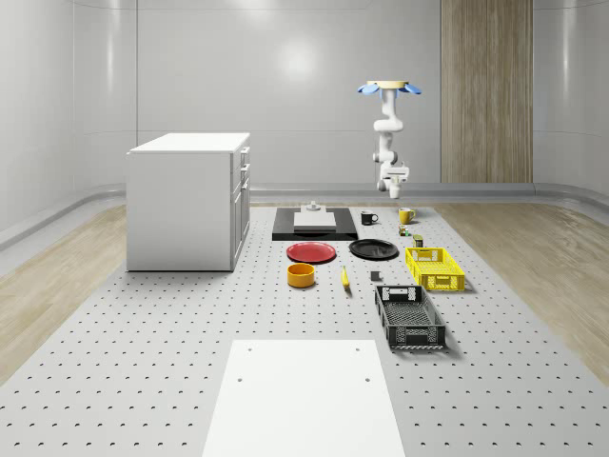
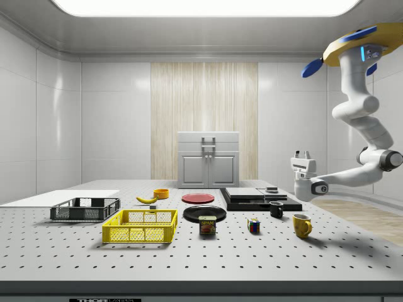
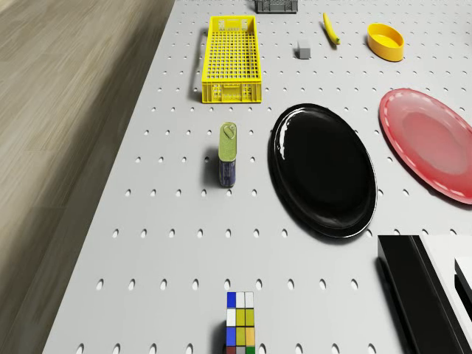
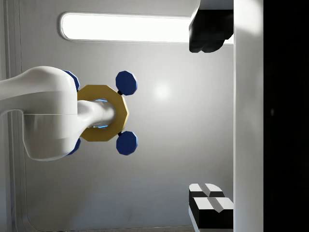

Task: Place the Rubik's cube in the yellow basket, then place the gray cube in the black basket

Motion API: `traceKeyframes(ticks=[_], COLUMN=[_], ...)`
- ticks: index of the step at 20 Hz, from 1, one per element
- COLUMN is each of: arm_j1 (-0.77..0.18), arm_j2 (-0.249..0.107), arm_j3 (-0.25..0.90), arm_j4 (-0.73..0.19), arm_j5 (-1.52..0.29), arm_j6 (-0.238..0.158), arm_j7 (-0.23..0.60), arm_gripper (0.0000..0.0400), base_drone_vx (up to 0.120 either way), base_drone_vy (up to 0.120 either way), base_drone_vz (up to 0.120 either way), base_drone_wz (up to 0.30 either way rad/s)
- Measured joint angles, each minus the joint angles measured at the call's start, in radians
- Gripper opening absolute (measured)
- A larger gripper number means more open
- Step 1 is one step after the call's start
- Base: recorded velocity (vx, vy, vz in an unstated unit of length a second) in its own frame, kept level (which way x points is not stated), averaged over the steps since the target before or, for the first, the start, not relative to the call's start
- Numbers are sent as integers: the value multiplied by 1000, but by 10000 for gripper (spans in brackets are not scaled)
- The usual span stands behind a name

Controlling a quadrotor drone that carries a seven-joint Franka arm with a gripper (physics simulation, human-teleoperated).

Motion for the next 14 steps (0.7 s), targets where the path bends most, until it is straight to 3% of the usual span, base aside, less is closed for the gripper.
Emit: traceKeyframes(ticks=[8,14], arm_j1=[-15,-49], arm_j2=[-5,-13], arm_j3=[48,158], arm_j4=[-7,-30], arm_j5=[-67,-223], arm_j6=[7,14], arm_j7=[9,30], arm_gripper=[400,400], base_drone_vx=[120,120], base_drone_vy=[0,0], base_drone_vz=[0,0], base_drone_wz=[0,0])
